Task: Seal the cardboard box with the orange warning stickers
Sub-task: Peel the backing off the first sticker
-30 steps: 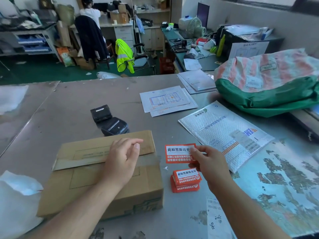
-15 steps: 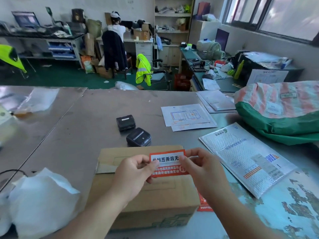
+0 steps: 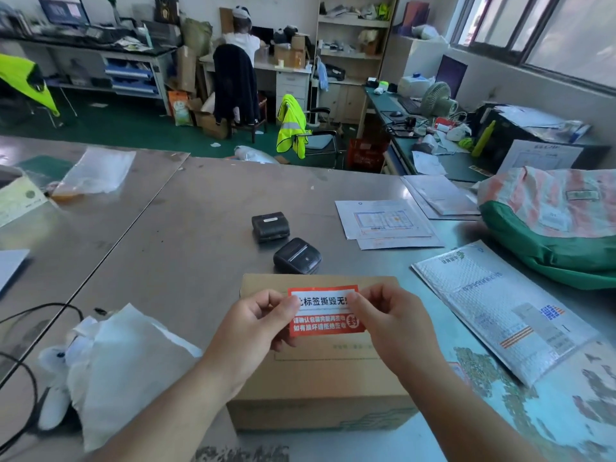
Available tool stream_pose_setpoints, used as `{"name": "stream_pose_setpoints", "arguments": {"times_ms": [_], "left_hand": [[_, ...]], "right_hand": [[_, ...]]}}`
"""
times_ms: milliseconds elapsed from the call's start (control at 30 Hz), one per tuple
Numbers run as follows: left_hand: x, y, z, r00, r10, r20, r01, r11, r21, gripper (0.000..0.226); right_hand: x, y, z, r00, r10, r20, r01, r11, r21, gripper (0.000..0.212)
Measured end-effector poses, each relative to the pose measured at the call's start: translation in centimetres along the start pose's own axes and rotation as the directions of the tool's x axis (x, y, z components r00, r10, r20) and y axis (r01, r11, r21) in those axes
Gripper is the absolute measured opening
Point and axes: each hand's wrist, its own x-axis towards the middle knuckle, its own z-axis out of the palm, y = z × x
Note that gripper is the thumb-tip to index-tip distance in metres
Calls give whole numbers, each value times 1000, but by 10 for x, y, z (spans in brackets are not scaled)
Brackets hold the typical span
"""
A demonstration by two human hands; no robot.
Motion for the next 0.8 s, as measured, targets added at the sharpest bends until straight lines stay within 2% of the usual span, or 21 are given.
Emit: {"name": "stream_pose_setpoints", "arguments": {"times_ms": [100,233,300,367,500,567,733,800], "left_hand": [[-3,-4,-6,999,2,35,0,998,-60,26],[3,-10,-6,1000,-4,31,6,998,-69,38],[6,-12,-1,999,-7,37,11,995,-100,40],[10,-12,3,999,-15,43,20,992,-126,42],[15,-12,4,998,-42,46,49,985,-168,47],[16,-12,4,997,-65,51,75,972,-224,46],[22,-6,3,993,-93,75,113,937,-331,42],[25,-5,2,991,-102,87,126,926,-355,42]], "right_hand": [[-2,-3,10,1000,7,23,-7,999,-34,24],[0,-3,16,1000,15,21,-13,996,-94,14],[1,1,17,1000,28,13,-26,993,-114,30],[4,2,16,1000,3,-7,-4,991,-137,36],[8,-2,18,990,-141,29,144,954,-262,12],[8,-2,20,979,-197,47,203,946,-255,5],[10,-8,19,960,-258,112,277,935,-223,15],[12,-10,18,956,-252,152,273,952,-140,16]]}}
